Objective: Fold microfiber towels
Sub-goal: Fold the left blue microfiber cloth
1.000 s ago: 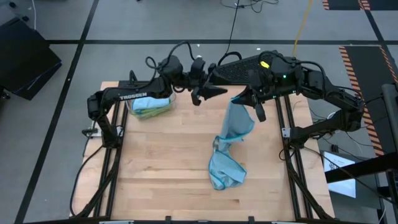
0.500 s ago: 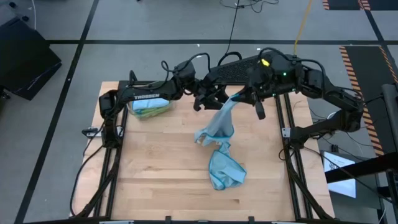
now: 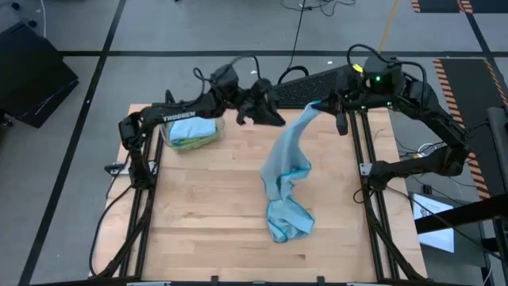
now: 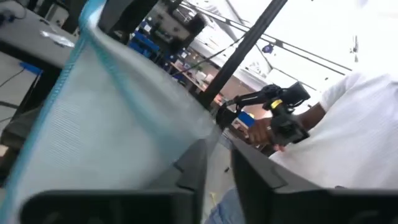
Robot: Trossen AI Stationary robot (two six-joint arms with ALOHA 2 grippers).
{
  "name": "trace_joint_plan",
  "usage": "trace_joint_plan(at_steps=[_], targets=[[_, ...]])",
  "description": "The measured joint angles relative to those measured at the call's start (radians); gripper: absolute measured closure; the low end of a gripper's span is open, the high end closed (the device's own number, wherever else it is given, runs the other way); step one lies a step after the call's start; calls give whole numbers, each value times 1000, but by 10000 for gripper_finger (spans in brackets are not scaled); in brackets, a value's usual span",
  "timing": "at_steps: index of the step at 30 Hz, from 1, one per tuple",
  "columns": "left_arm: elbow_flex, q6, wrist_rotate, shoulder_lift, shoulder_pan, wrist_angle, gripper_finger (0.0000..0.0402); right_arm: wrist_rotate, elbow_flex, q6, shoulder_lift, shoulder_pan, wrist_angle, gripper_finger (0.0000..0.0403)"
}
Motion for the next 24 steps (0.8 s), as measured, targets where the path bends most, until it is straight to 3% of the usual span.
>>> trace_joint_plan(at_steps=[5,10,13,15,19,24], targets=[[0,-54,62,-53,32,-5,394,29,0,-24,-14,-67,-22,403],[0,-30,77,-87,28,-44,385,75,0,-55,-16,-102,25,403],[2,58,72,-86,23,-180,383,73,0,-57,-16,-102,69,403],[1,154,-1,-86,20,-354,383,72,0,-28,-15,-102,86,403],[1,361,-280,-83,6,-690,382,83,-1,46,-11,-102,89,403],[0,491,-482,-83,-42,-834,367,142,-1,112,-11,-103,139,403]])
